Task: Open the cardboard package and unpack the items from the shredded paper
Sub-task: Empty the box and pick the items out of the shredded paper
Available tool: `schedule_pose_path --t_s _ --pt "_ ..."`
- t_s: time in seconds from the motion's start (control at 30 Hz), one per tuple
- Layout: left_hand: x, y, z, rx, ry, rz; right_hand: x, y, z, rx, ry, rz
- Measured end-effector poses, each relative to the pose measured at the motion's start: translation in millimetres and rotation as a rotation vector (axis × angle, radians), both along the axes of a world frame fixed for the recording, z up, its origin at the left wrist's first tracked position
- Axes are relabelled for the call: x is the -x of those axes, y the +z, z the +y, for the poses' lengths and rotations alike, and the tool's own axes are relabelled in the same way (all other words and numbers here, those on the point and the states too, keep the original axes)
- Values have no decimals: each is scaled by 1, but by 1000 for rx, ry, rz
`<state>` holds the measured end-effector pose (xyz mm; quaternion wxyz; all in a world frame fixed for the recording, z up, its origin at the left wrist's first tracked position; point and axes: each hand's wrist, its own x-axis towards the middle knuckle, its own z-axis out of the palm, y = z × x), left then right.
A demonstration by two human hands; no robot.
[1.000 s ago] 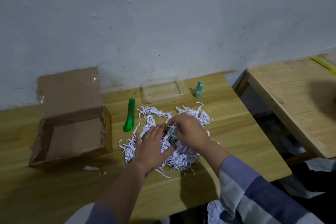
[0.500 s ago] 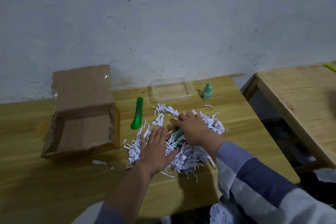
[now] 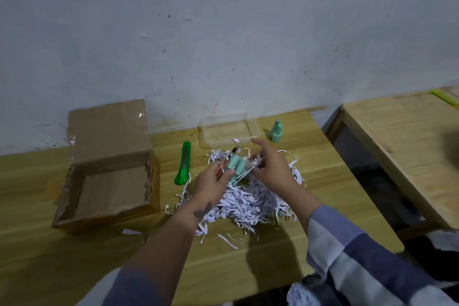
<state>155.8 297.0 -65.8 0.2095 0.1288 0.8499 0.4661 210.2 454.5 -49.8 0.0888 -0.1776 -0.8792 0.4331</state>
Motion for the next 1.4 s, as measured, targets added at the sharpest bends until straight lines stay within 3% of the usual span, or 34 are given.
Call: schedule_pose_path --t_s 0.23,0.27,0.4,0.57,0.7,0.77,0.87,1.0,1.07,1.17,1.27,1.4 --pt "8 5 -5 -158 146 -49 -11 5 -5 -292 316 -412" --pt "9 6 -6 -173 140 -53 -10 13 -5 -215 299 -378" --pt "5 10 -9 -204 72 -67 4 45 -5 454 41 -51" --pt "-4 10 -9 -168 -89 -79 21 33 -12 491 -11 -139" --pt "0 8 -9 -129 -134 -79 28 27 2 546 -298 14" --pt "3 7 -13 -132 -76 -89 25 25 7 494 -365 -21" --pt "7 6 -20 -145 -22 -95 19 28 6 317 -236 -138" --pt "13 6 -21 -120 -90 -88 17 36 -3 -328 132 -122" --pt "13 8 -18 -112 -135 -91 18 40 -9 -481 368 -174" --pt "16 9 -12 -118 -159 -82 19 41 -5 -323 428 -261" --pt "16 12 -11 -179 -66 -102 11 46 10 -74 268 -283" --pt "21 5 -10 -162 2 9 -2 47 40 -31 65 -259"
